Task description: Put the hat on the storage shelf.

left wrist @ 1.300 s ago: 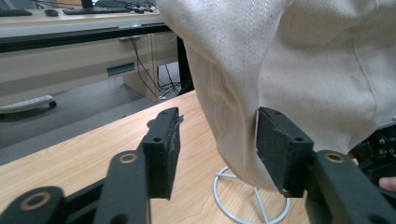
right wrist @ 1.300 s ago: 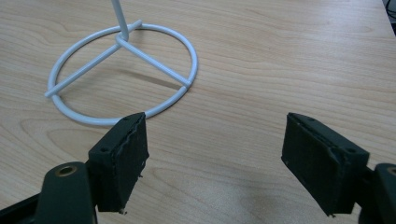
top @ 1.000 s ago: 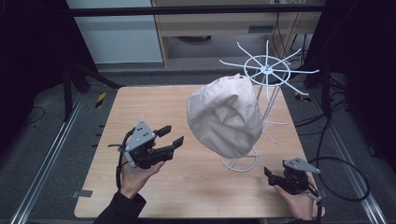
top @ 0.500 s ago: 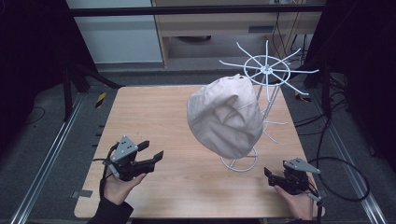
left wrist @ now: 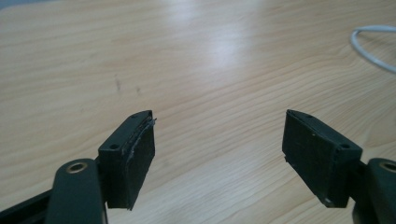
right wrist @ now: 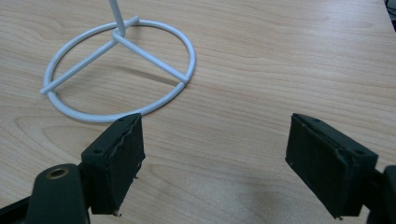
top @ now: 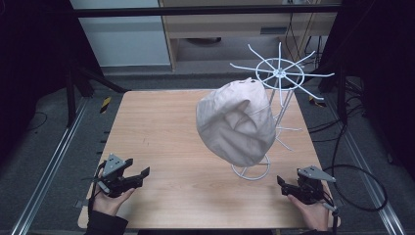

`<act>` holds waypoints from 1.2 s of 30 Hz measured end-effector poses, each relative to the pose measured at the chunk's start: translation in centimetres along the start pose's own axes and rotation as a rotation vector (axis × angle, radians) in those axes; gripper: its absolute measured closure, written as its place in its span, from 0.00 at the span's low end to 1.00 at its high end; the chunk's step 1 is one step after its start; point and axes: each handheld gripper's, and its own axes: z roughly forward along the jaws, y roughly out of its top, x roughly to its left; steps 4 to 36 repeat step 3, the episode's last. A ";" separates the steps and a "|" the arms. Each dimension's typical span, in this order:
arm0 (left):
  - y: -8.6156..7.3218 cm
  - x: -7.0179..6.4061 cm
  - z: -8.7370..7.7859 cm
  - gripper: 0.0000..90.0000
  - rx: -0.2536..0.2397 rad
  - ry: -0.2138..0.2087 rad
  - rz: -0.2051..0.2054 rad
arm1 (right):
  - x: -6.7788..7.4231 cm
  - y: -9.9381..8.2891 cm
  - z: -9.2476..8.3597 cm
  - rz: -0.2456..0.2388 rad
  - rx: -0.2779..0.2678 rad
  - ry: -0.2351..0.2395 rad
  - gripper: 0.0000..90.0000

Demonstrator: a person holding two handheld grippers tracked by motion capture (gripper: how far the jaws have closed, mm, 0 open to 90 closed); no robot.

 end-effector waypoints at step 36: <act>-0.6 0.5 0.2 0.27 0.018 0.016 -0.010 | 0.0 0.0 0.0 0.000 0.000 -0.002 0.22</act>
